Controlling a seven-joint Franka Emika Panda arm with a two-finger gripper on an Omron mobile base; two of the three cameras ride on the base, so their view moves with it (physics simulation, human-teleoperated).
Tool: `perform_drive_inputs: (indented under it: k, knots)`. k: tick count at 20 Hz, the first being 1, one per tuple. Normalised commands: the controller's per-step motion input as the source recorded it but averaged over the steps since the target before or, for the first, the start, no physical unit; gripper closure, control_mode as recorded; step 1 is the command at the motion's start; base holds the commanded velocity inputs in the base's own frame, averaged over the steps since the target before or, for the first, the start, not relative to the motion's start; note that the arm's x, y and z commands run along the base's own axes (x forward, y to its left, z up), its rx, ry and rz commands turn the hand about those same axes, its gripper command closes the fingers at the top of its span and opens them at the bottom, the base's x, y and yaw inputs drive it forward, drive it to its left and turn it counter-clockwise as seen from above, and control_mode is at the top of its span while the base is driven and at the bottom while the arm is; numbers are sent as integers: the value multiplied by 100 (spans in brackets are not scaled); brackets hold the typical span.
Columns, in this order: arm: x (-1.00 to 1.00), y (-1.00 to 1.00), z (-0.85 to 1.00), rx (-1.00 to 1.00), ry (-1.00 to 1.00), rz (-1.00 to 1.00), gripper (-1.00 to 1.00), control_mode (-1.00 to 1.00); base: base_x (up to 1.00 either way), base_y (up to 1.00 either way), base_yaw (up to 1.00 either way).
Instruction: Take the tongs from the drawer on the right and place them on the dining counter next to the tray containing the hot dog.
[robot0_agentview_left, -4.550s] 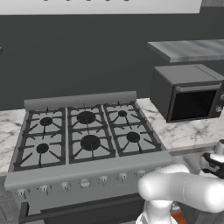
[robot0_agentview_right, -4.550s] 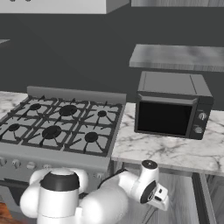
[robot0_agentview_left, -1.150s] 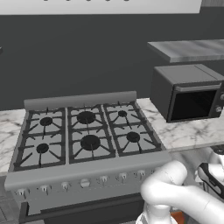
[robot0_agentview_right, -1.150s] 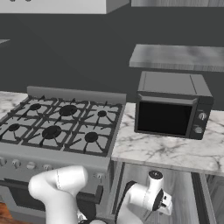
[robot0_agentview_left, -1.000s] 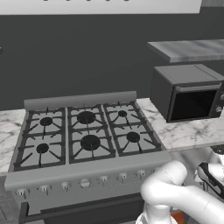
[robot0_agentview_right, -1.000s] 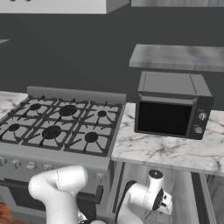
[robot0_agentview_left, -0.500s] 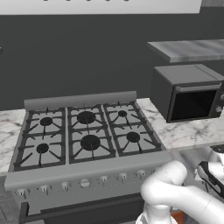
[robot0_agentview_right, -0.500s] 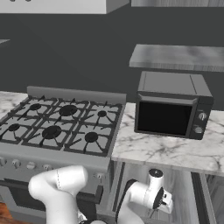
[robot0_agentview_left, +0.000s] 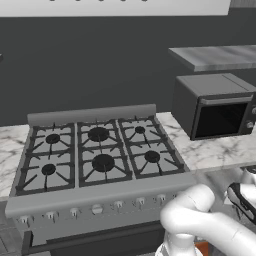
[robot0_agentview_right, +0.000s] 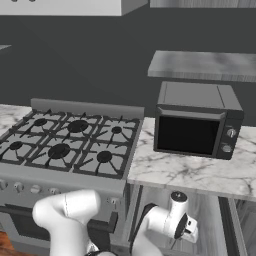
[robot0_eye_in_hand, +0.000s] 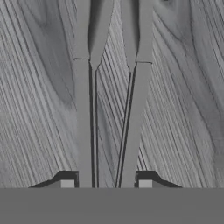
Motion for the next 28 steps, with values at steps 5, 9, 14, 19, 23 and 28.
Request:
perform_drive_inputs:
  k: [5,9,14,19,23,28]
  knots:
    - [-18,0,50,0,-2,0,100,-100,0,0,0]
    - [-20,0,62,0,0,0,100,-100,0,0,0]
    - [-25,0,83,0,0,0,100,-100,0,0,0]
    - [-32,6,89,0,-1,0,100,-100,0,0,0]
    - [-24,23,95,0,-7,0,100,-100,0,0,0]
    - [-10,45,96,0,-11,0,100,-100,0,0,0]
